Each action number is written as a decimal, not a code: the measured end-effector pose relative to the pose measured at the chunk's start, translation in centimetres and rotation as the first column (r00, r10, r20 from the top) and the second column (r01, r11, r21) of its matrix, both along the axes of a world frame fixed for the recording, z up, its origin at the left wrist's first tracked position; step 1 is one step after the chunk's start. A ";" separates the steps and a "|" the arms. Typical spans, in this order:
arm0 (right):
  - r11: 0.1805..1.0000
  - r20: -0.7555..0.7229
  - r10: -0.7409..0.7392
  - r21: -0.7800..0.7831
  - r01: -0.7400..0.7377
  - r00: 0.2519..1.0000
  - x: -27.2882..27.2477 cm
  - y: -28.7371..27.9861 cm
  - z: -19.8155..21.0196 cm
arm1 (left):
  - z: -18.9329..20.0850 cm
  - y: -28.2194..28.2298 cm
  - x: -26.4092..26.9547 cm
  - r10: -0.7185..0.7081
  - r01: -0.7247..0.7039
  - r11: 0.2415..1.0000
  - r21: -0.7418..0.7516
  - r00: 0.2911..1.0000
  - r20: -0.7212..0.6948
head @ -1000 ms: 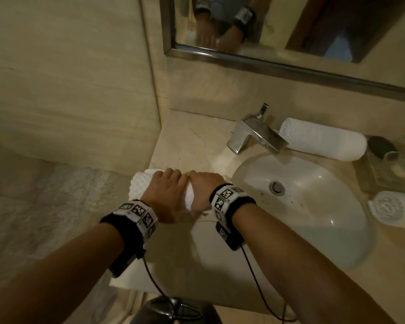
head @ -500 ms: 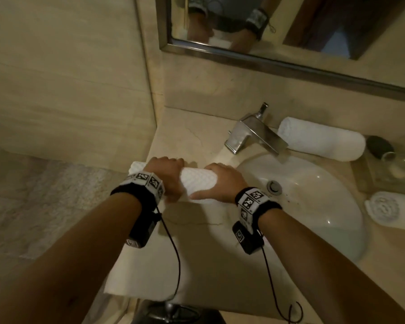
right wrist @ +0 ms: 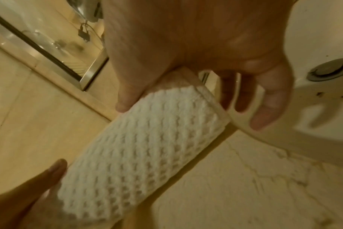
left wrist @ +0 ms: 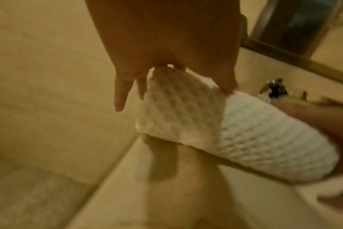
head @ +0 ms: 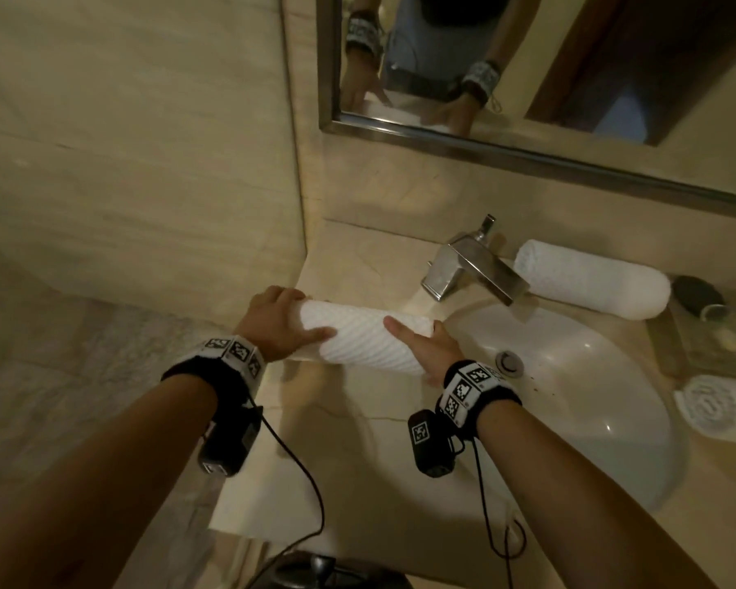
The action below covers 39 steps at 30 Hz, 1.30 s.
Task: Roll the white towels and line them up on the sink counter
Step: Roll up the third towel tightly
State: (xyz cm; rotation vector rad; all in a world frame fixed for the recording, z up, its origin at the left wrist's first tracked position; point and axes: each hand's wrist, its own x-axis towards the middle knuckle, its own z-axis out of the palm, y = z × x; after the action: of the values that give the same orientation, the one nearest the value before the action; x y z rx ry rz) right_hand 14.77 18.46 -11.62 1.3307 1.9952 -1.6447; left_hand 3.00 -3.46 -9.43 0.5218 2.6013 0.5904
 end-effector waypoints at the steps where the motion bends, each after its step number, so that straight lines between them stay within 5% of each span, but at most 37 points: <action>1: 1.000 0.025 0.010 -0.019 -0.010 1.000 0.1 -0.2 0.4 | -0.5 -0.1 0.4 0.099 -0.102 0.991 0.091 0.994 0.040; 7: 0.953 0.153 -0.098 -0.272 0.137 0.983 0.5 -0.6 1.7 | -2.0 1.0 0.0 0.440 -0.496 0.853 0.161 0.851 0.288; 10: 0.902 0.090 -0.197 -0.374 0.216 0.976 0.3 -0.8 1.3 | -1.9 1.3 -1.1 0.587 -0.686 0.724 0.074 0.669 0.456; 13: 0.896 0.044 -0.228 -0.381 0.227 0.973 0.1 -1.0 2.1 | -1.5 1.7 -2.5 0.513 -0.737 0.674 0.048 0.514 0.688; 19: 0.891 0.062 -0.270 -0.363 0.274 0.961 -1.1 -0.9 1.8 | -1.7 2.0 -3.5 0.382 -0.733 0.652 0.192 0.537 0.752; 23: 0.890 0.035 -0.333 -0.317 0.327 0.942 -3.0 -0.5 2.0 | -3.6 2.3 -5.2 0.428 -0.815 0.569 0.110 0.408 0.807; 27: 0.834 -0.031 -0.452 -0.369 0.410 0.891 -6.2 1.2 2.6 | -2.7 3.6 -7.2 0.458 -0.860 0.498 0.111 0.369 0.809; 31: 0.800 -0.073 -0.480 -0.445 0.402 0.874 -9.9 2.2 3.2 | -2.3 5.4 -9.4 0.464 -0.913 0.372 0.165 0.337 0.819; 34: 0.817 -0.086 -0.466 -0.424 0.391 0.881 -12.5 3.1 2.9 | -5.9 6.6 -13.3 0.490 -0.963 0.202 0.179 0.257 0.833; 39: 0.798 -0.146 -0.479 -0.483 0.360 0.866 -16.0 4.6 2.4 | -12.3 8.3 -19.1 0.502 -0.987 0.102 0.128 0.162 0.849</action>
State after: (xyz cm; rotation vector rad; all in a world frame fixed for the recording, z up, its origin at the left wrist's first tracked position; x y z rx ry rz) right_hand -1.22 23.06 -9.22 1.5069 1.3435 -2.4142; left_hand -16.13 4.88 -21.72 -1.0551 1.5753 1.8074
